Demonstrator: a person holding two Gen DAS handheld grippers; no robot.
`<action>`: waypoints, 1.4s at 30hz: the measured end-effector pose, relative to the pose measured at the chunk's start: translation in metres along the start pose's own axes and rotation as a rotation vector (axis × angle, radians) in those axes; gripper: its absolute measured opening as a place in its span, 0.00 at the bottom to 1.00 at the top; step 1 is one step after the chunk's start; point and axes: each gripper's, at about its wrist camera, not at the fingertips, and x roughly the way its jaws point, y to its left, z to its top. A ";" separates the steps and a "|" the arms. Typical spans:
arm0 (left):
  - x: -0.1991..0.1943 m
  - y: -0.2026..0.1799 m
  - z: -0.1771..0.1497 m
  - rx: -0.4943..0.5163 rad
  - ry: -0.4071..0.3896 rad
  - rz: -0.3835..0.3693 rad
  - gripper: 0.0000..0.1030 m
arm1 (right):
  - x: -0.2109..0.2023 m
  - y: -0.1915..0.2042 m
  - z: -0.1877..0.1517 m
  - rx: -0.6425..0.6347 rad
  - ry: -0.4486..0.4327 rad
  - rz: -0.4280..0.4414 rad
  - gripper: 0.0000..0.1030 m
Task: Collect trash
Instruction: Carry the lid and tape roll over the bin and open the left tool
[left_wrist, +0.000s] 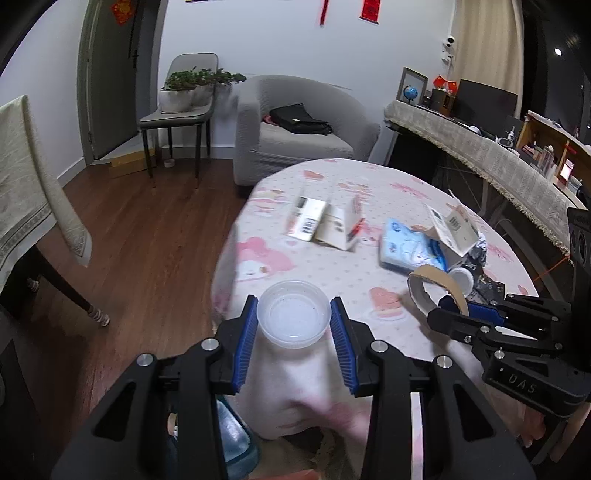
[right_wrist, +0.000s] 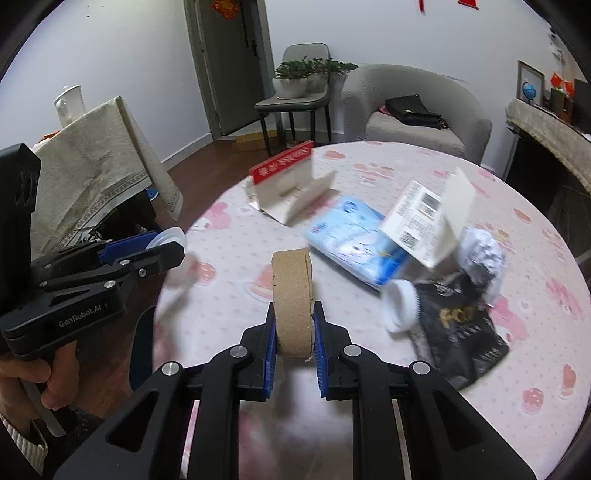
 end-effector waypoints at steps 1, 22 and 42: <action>-0.002 0.004 -0.001 -0.004 0.000 0.005 0.41 | 0.001 0.005 0.001 -0.005 -0.003 0.005 0.17; -0.033 0.088 -0.031 -0.077 0.021 0.117 0.41 | 0.026 0.092 0.019 -0.096 -0.007 0.112 0.17; -0.020 0.157 -0.096 -0.117 0.186 0.216 0.41 | 0.061 0.169 0.018 -0.168 0.030 0.234 0.17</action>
